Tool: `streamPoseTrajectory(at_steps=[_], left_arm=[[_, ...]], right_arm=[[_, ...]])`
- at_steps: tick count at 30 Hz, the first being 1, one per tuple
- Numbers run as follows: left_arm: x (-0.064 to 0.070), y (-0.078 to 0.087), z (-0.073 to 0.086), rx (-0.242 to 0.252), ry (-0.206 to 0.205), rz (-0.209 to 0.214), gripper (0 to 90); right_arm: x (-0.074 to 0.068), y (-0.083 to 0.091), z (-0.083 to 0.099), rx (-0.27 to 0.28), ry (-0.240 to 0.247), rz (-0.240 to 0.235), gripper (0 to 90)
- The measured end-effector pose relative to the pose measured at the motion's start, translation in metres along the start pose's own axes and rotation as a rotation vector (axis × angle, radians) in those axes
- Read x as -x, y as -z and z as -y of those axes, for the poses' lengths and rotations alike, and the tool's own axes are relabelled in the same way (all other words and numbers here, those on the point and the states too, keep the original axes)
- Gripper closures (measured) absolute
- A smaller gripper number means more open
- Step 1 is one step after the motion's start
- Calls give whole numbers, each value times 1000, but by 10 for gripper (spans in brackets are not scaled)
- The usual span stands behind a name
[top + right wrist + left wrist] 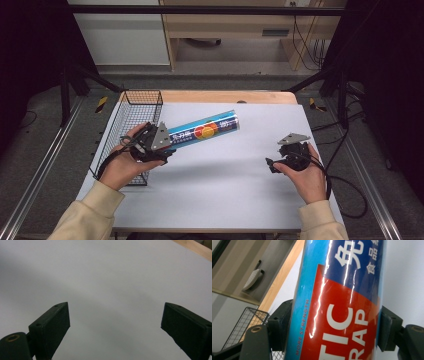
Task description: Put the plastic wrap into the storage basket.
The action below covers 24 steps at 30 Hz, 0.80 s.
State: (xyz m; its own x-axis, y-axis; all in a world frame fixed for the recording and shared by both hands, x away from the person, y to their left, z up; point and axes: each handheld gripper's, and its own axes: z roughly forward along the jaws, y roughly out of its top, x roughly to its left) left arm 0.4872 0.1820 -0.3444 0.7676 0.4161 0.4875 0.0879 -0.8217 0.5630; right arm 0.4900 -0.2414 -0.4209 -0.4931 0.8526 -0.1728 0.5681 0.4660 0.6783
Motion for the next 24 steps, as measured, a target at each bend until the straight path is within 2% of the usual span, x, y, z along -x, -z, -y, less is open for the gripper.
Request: streamPoseTrajectory(at_steps=[4, 9, 15, 16, 19, 20, 23, 24], left_arm=[[-4, 6, 3, 0, 18, -8, 283], [-6, 11, 5, -12, 26, -23, 283], [-8, 17, 4, -20, 62, -58, 285], [-8, 19, 4, -18, 81, -73, 285], [-8, 21, 3, -21, 100, -94, 286], [-9, 23, 2, -25, 112, -116, 287], [-9, 25, 0, -21, 124, -129, 288], [-11, 26, -2, -20, 138, -130, 288]], right_arm=[[0, -6, 8, 18, -42, 20, 87], [-2, -11, 13, 27, -63, 26, 91], [-8, -16, 21, 11, -79, 36, 89], [-8, -16, 22, 6, -89, 52, 87], [-7, -16, 23, 5, -108, 72, 85], [-6, -16, 24, 5, -124, 118, 77], [-5, -17, 26, 8, -135, 138, 68], [-4, -17, 28, 24, -139, 152, 68]])
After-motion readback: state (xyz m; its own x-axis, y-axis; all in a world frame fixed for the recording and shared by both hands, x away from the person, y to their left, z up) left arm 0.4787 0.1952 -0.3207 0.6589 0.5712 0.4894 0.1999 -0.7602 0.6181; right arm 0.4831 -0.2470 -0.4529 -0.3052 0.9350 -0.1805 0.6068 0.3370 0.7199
